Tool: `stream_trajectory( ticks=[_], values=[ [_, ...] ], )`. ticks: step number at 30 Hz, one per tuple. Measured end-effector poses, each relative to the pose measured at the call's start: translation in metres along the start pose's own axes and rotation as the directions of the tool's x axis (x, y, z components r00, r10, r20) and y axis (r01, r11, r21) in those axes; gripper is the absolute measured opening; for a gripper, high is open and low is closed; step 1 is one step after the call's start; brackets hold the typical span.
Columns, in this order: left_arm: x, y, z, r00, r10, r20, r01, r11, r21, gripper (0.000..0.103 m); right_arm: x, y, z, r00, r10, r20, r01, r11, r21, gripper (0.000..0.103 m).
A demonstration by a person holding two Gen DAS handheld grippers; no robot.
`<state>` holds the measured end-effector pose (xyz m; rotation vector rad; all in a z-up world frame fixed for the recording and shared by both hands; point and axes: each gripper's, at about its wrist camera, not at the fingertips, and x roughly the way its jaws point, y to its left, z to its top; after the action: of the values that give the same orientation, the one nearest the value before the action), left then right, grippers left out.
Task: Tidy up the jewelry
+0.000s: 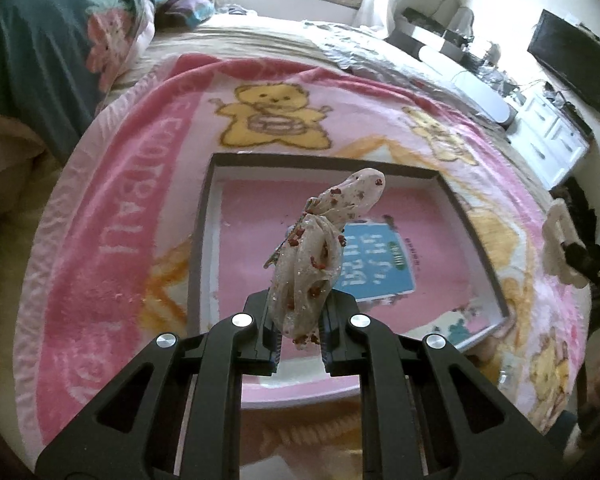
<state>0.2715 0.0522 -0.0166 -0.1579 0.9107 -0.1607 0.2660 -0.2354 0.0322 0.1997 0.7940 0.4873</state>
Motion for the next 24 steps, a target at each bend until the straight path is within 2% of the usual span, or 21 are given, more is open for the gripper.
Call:
stream_trajectory(
  ticks=[10,19,24],
  values=[
    [0.027,0.008,-0.003,0.997,0.077,-0.017,-0.077,0.997,0.030,0.009,0.056,-0.006,-0.010,0.997,0.008,-0.073,-0.007,1.000,0.005,0.026],
    [0.040,0.010,-0.004,0.996,0.085,-0.039,-0.084,0.996,0.024,0.012,0.077,-0.021,-0.024,0.993,-0.010,-0.119,0.013,1.000,0.019,0.026],
    [0.039,0.006,-0.009,0.995,0.088,-0.048,-0.087,0.996,0.022,0.024,0.078,-0.028,-0.029,0.992,-0.008,-0.123,0.014,0.999,0.048,0.026]
  ],
)
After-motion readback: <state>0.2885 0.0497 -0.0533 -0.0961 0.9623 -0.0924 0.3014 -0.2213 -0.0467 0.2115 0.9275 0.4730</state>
